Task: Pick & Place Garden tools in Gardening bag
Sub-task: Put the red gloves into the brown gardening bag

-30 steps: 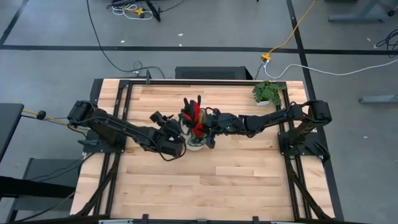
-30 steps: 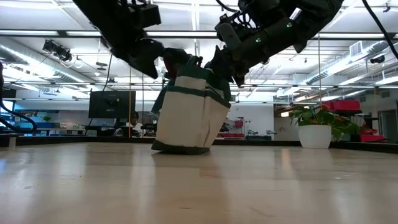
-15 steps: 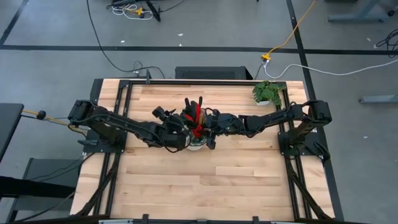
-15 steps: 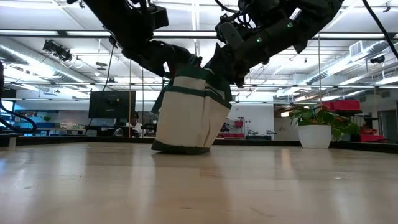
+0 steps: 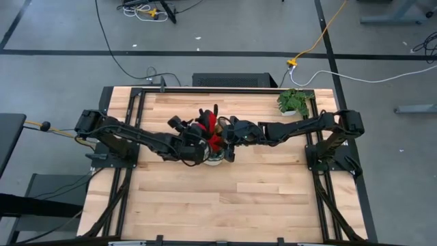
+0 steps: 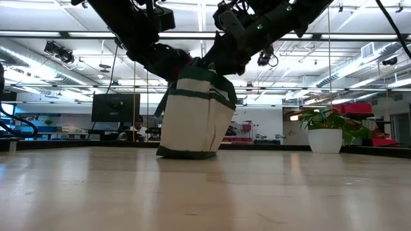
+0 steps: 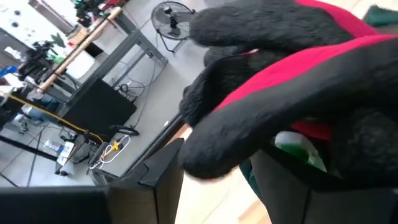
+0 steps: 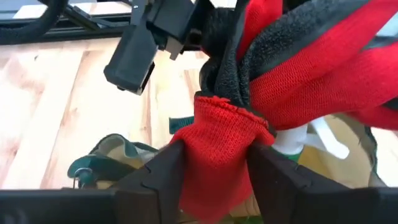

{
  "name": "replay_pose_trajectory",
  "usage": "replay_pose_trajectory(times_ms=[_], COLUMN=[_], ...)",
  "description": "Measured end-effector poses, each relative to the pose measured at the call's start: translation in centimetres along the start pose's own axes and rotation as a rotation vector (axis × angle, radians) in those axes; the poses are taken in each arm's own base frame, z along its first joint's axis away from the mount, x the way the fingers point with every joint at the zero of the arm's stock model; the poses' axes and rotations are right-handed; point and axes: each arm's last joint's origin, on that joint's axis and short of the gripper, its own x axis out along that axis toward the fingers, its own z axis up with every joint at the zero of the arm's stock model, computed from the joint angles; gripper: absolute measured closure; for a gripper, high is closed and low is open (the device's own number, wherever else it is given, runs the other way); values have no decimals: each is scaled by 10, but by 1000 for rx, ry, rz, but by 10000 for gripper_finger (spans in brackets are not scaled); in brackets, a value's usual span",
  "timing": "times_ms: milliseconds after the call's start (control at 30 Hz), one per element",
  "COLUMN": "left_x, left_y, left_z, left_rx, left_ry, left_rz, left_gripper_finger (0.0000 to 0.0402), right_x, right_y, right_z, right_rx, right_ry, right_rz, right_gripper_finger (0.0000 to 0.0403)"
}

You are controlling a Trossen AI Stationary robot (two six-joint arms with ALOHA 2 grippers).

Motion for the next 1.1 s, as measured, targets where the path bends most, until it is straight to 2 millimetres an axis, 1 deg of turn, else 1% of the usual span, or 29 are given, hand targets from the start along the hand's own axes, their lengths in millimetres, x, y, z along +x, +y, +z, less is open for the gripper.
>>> replay_pose_trajectory(times_ms=[167, 333, 500, 600, 700, 900, 1000, 1100], left_x=[0, 0, 0, -1, -2, -9, -11, -11], left_y=[-1, -1, -1, -1, 0, 8, 12, 11], left_z=[0, 0, 1, 4, 8, 23, 28, 33], left_rx=[24, 18, 22, 25, 19, -24, -28, -20], left_ry=[10, 11, 6, -9, -30, -90, -114, -126], left_rz=[-22, -31, -27, -32, -40, -64, -77, -125], left_gripper_finger=[211, 211, 211, 211, 211, 211, 211, 211], right_x=[-5, -6, -6, -7, -7, -8, -12, -20], right_y=[0, 0, 1, 0, 0, 0, -1, -1], right_z=[6, -1, -1, 0, 0, -1, 1, 4], right_rx=[-18, -18, -20, -23, -35, -41, -54, -70], right_ry=[0, 79, 79, 72, 73, 85, 80, 78], right_rz=[1, -3, -1, -3, -7, -8, -38, -88], right_gripper_finger=[227, 227, 226, 219, 198, 133, 107, 92])
